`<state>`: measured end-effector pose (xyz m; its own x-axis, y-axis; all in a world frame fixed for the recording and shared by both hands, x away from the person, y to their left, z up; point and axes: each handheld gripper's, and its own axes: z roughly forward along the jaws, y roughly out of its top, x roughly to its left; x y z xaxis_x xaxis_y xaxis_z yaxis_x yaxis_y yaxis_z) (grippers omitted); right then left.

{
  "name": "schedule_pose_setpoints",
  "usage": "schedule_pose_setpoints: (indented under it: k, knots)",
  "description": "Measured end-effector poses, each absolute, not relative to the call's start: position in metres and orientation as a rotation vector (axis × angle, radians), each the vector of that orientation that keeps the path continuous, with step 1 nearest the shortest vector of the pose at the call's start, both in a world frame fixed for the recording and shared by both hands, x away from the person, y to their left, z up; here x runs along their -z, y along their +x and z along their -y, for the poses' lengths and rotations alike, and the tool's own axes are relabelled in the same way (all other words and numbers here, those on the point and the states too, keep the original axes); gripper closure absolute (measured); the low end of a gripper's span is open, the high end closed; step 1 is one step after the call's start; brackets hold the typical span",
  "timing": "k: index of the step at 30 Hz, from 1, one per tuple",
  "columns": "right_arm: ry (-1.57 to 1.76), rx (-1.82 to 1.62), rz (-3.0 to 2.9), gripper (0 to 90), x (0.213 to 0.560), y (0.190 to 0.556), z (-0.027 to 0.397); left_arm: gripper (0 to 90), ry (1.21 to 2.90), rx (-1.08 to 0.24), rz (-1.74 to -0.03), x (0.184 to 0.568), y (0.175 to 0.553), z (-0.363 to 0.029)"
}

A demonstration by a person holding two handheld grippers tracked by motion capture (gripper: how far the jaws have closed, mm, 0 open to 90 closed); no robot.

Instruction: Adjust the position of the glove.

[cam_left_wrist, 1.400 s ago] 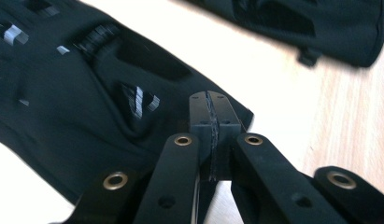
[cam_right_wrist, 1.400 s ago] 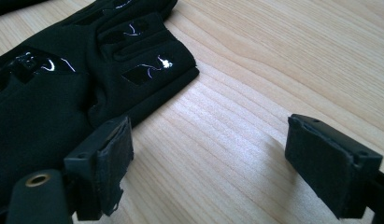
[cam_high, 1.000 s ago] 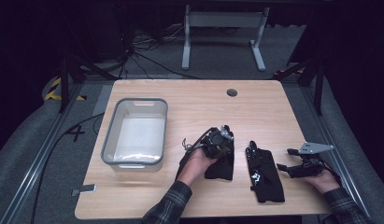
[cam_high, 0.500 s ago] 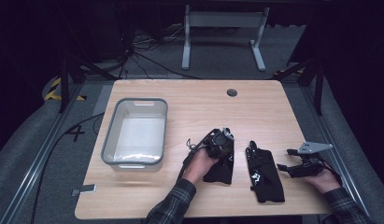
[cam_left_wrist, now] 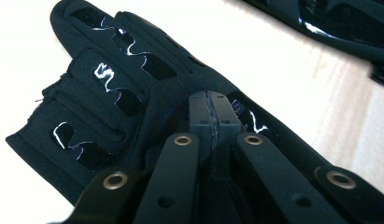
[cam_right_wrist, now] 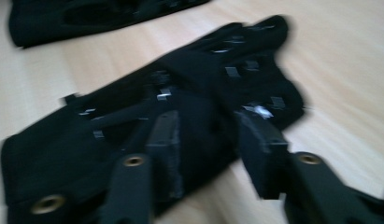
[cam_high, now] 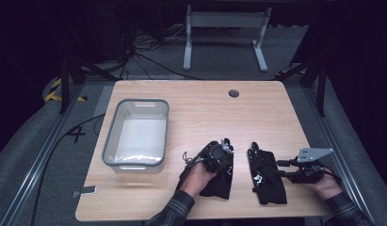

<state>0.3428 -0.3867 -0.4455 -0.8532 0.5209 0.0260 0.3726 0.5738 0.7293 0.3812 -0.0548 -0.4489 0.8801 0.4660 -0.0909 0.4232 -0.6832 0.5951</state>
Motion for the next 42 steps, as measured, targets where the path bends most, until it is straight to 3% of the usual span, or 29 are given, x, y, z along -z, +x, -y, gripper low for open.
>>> schedule_pose_setpoints:
  k: [4,15,42]
  knots:
    - [0.691,-1.133,-2.689,80.9,0.449,0.342,0.376,89.8,2.405,-0.101,-0.651,0.450,0.376,0.054]
    - [0.669,-1.205,-2.662,89.4,0.439,0.341,0.370,89.8,2.386,-0.083,-0.685,0.450,0.372,0.054]
    - [0.604,-1.116,-2.728,90.0,0.452,0.364,0.329,89.8,2.306,-0.152,-0.766,0.455,0.371,0.065]
